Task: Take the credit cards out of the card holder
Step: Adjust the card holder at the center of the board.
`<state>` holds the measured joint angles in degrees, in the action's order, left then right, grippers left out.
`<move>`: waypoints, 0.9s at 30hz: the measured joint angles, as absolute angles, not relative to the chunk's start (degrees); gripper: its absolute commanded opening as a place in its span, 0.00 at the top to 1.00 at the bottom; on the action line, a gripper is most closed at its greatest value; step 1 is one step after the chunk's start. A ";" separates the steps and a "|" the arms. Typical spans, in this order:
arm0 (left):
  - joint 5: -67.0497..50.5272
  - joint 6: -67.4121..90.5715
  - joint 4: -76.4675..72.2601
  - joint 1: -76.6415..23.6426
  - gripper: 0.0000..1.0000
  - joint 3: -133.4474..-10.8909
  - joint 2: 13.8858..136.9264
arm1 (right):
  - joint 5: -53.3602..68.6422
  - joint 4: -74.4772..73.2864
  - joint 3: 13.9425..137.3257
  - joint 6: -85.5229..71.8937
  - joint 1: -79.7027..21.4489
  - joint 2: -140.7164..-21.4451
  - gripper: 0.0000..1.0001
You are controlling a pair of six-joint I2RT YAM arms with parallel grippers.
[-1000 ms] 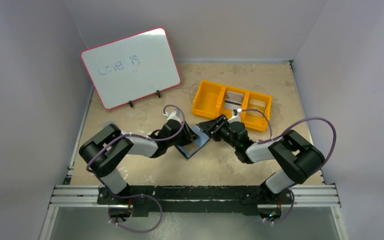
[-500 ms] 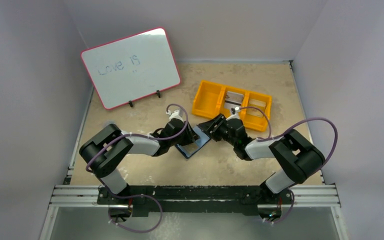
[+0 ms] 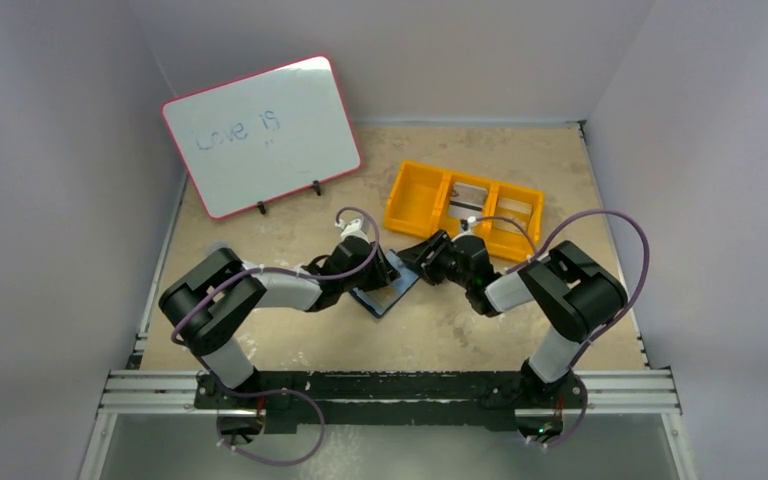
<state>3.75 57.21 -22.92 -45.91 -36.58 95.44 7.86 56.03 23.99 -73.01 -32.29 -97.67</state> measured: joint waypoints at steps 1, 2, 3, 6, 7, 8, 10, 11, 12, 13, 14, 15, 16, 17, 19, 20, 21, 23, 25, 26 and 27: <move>3.77 57.14 -22.79 -45.91 0.68 -36.67 95.44 | 8.01 55.90 24.34 -72.99 -32.25 -97.73 0.45; 3.77 56.90 -22.50 -45.91 0.68 -36.84 95.46 | 7.77 55.35 24.84 -72.99 -32.23 -97.69 0.45; 3.79 56.69 -22.17 -45.91 0.68 -37.04 95.46 | 7.20 54.98 25.06 -72.99 -32.23 -97.51 0.45; 3.90 56.25 -21.39 -45.93 0.68 -37.45 95.48 | 5.23 53.36 25.10 -72.99 -32.23 -95.92 0.46; 3.90 56.18 -21.28 -45.93 0.68 -37.54 95.50 | 4.75 52.60 25.15 -72.99 -32.21 -95.31 0.45; 3.92 56.10 -21.19 -45.95 0.68 -37.58 95.50 | 3.95 51.53 25.19 -72.97 -32.18 -94.54 0.45; 3.92 55.88 -20.91 -45.95 0.68 -37.76 95.53 | 2.52 49.69 25.30 -72.90 -32.18 -93.25 0.45; 3.92 55.86 -20.75 -45.95 0.68 -37.85 95.53 | 2.11 49.10 25.30 -72.86 -32.18 -92.77 0.45; 3.92 55.83 -20.58 -45.95 0.68 -37.95 95.55 | 2.02 48.93 25.30 -72.88 -32.18 -92.51 0.45; 3.90 55.83 -20.43 -45.95 0.68 -38.04 95.57 | 2.04 48.90 25.34 -72.88 -32.18 -92.49 0.45; 3.92 55.79 -20.43 -45.95 0.68 -38.09 95.61 | 2.11 48.69 25.47 -72.86 -32.18 -92.68 0.46; 3.90 55.72 -20.40 -45.95 0.68 -38.15 95.68 | 2.31 48.60 25.61 -72.86 -32.18 -93.03 0.46; 3.90 55.66 -20.40 -45.95 0.68 -38.20 95.72 | 2.59 48.60 25.91 -72.66 -32.18 -93.69 0.46; 3.90 55.59 -20.36 -45.98 0.68 -38.24 95.72 | 2.83 48.69 26.33 -72.44 -32.18 -94.63 0.47; 3.88 55.29 -20.18 -46.17 0.68 -38.37 95.74 | 3.60 48.88 27.11 -72.25 -32.18 -96.60 0.46; 3.90 55.13 -20.08 -46.17 0.68 -38.41 95.74 | 3.86 49.19 27.29 -72.25 -32.18 -97.25 0.46; 3.90 54.96 -20.05 -46.17 0.68 -38.44 95.74 | 4.03 49.78 27.40 -72.23 -32.18 -97.69 0.46; 3.90 54.81 -20.03 -46.22 0.68 -38.48 95.74 | 4.32 50.72 27.51 -72.05 -32.18 -98.06 0.46; 3.88 54.78 -20.03 -46.22 0.68 -38.48 95.77 | 5.63 51.68 27.83 -71.96 -32.18 -98.80 0.46; 3.88 54.74 -20.03 -46.24 0.68 -38.48 95.77 | 6.13 52.75 28.03 -72.03 -32.18 -99.53 0.47; 3.88 54.68 -20.05 -46.26 0.68 -38.48 95.79 | 6.94 54.59 28.08 -72.27 -32.18 -100.47 0.43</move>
